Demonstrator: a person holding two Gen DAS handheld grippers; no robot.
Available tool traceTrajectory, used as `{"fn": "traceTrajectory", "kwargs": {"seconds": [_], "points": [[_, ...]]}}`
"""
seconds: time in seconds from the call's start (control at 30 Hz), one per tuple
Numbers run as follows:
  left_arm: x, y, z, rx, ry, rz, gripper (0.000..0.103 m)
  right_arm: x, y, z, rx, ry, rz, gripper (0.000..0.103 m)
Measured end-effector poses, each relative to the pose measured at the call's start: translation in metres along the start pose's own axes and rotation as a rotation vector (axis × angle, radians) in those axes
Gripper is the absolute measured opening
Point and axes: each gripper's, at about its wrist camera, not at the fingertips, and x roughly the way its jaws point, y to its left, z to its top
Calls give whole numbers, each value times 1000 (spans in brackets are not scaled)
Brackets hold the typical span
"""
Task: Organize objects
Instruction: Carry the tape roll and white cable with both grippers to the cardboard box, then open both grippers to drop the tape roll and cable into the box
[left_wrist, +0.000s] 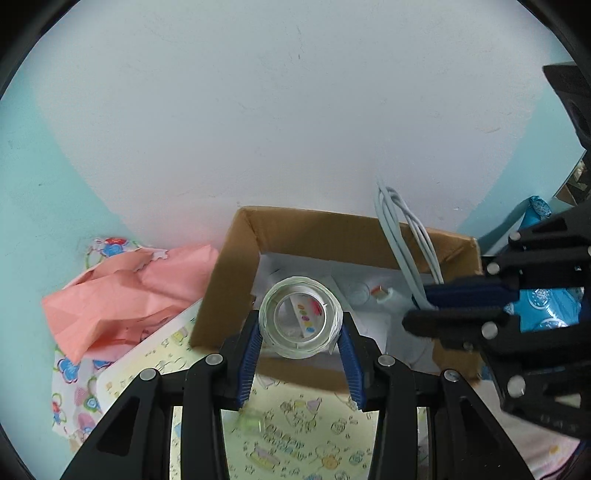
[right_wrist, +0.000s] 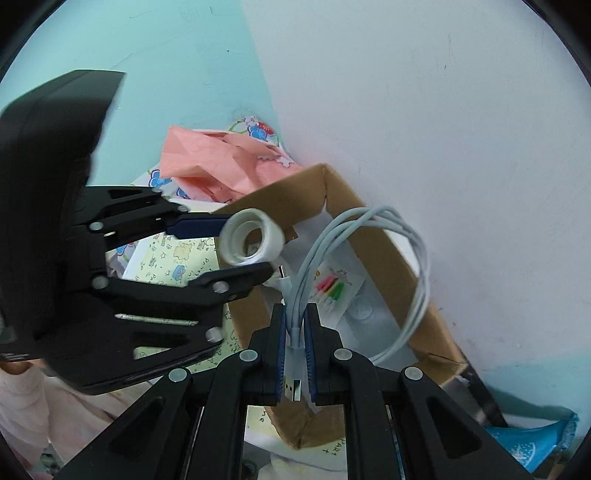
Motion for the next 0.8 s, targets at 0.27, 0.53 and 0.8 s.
{"fn": "traceTrajectory", "kwargs": {"seconds": [0.27,0.53,0.8], "points": [[35,17,-4,-113,43,-58,77,17,2,4,-20,16,-5,12],[23,13,-17,-80,39,53,86,24,9,9,-30,12,-3,12],[8,3,-28,-51,-14,184,95,29,8,2,-37,9,-84,13]]}}
